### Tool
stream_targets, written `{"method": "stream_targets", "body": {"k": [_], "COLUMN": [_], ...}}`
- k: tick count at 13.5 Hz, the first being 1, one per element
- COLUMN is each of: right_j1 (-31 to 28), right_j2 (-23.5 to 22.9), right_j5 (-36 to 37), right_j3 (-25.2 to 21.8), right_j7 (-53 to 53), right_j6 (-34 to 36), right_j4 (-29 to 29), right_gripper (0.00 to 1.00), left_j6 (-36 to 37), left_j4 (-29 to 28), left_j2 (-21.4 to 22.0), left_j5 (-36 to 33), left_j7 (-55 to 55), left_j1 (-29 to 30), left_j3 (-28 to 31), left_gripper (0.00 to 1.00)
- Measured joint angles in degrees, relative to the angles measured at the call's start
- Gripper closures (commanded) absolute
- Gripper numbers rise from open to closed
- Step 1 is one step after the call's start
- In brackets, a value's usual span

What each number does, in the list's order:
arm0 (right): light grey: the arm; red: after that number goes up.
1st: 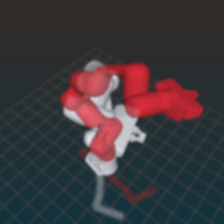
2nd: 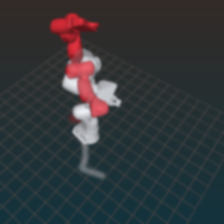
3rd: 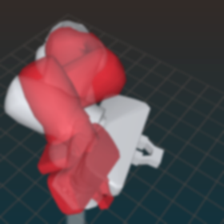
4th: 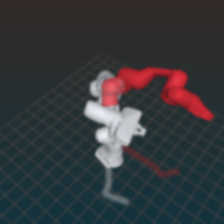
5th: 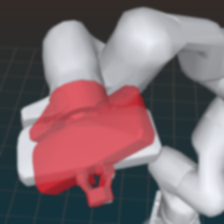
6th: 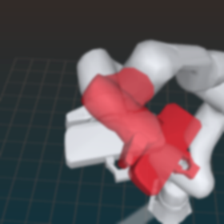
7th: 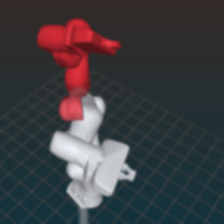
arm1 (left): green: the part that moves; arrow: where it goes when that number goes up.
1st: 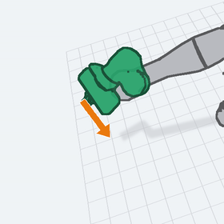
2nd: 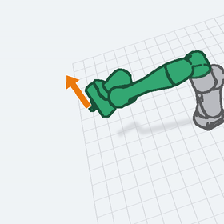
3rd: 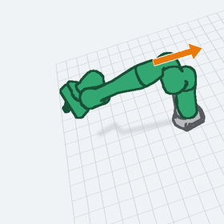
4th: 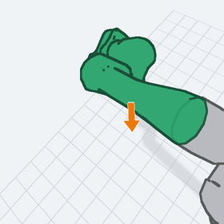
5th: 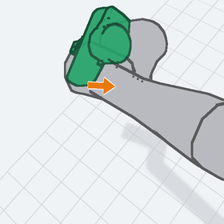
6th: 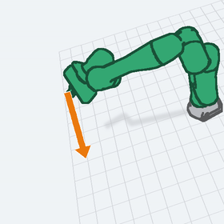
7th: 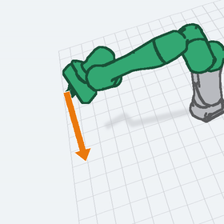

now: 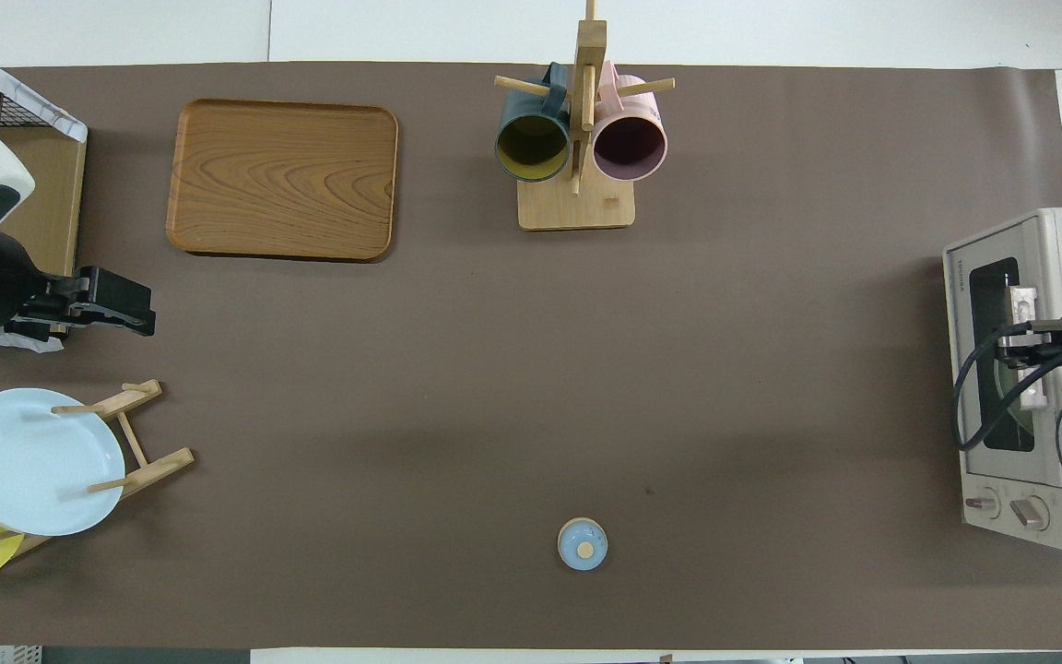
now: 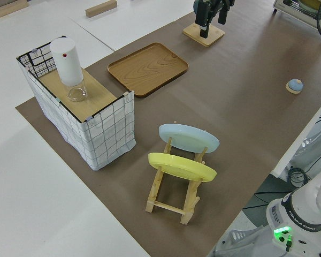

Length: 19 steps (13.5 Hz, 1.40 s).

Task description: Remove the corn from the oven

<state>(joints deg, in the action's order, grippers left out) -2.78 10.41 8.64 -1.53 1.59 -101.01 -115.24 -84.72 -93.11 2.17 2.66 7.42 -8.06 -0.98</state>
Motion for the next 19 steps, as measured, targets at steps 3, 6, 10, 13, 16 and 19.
{"method": "stream_targets", "body": {"k": [3,6,10,13,16,19], "right_j1": [-2.82,-4.94,-5.99,-5.99,-5.43,-4.24], "right_j2": [1.39,1.52,1.27,0.82,-0.84,-0.87], "right_j5": [0.67,1.13,1.31,1.31,2.43,3.26], "right_j3": [-0.04,-0.11,-0.14,-0.14,0.17,0.44], "right_j7": [-2.88,-6.25,-6.9,-6.91,-8.69,-8.83], "right_j6": [-3.6,-6.88,-7.27,-8.35,-11.14,-10.74], "right_j4": [-4.18,-6.28,-7.11,-7.62,-8.76,-8.82], "right_gripper": [1.0,1.0,1.0,1.0,1.0,1.0], "left_j6": [0.0,-0.39,-1.0,-1.11,-1.17,-1.22], "left_j4": [0.0,0.0,0.0,0.0,0.0,0.0], "left_j2": [0.0,0.0,0.0,0.0,0.0,0.0], "left_j5": [0.0,0.0,0.0,0.0,0.0,0.0], "left_j7": [0.0,0.0,0.0,0.0,0.0,0.0], "left_j1": [0.0,0.0,0.0,0.0,0.0,0.0], "left_j3": [0.0,0.0,0.0,0.0,0.0,0.0], "left_gripper": [0.0,0.0,0.0,0.0,0.0,0.0]}}
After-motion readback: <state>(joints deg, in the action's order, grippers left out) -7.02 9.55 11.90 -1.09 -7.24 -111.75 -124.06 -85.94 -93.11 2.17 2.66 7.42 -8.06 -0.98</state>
